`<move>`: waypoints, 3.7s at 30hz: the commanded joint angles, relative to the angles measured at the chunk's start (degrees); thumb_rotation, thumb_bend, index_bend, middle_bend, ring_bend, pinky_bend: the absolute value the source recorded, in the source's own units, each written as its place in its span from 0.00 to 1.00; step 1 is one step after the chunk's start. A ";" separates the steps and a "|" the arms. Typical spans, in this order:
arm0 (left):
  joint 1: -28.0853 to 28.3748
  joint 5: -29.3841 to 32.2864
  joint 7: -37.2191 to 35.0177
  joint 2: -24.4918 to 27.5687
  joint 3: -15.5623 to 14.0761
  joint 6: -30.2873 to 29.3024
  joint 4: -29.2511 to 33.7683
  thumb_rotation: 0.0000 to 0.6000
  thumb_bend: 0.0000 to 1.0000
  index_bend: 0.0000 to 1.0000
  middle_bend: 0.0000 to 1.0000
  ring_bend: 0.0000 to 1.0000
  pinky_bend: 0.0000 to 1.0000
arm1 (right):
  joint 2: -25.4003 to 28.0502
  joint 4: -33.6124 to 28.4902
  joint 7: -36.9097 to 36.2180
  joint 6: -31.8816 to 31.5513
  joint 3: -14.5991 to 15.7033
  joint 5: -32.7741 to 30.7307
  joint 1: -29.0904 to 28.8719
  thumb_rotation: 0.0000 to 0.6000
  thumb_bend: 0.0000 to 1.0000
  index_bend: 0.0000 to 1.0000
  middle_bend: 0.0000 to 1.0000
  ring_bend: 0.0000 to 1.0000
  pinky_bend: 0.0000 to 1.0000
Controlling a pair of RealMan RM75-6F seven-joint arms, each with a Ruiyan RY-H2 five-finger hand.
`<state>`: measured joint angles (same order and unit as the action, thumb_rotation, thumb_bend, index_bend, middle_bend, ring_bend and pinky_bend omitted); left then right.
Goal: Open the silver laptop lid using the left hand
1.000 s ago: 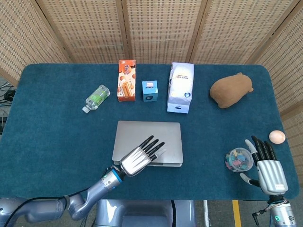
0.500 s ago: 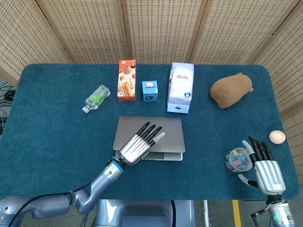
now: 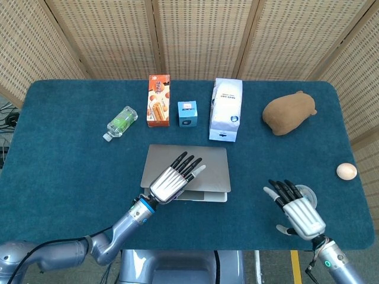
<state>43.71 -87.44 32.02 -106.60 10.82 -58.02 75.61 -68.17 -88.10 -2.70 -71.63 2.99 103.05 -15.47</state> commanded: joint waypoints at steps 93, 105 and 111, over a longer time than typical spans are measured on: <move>17.01 20.01 6.21 2.75 13.53 2.71 -3.44 1.00 0.38 0.00 0.00 0.00 0.00 | -18.36 10.89 -7.72 19.80 6.13 -1.17 -25.22 1.00 1.00 0.15 0.05 0.00 0.11; 21.48 24.53 8.67 1.80 15.52 2.91 -6.56 1.00 0.38 0.00 0.00 0.00 0.00 | -18.51 10.48 -6.39 20.34 6.46 -1.33 -26.17 1.00 1.00 0.15 0.05 0.00 0.11; 24.18 27.08 9.93 1.06 16.52 3.26 -8.37 1.00 0.38 0.00 0.00 0.00 0.00 | -18.38 10.11 -5.01 19.76 6.54 -1.01 -26.37 1.00 1.00 0.15 0.05 0.00 0.11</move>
<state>67.54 -60.71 41.68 -105.33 27.13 -54.87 67.57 -86.60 -77.89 -7.87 -51.79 9.54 101.98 -41.79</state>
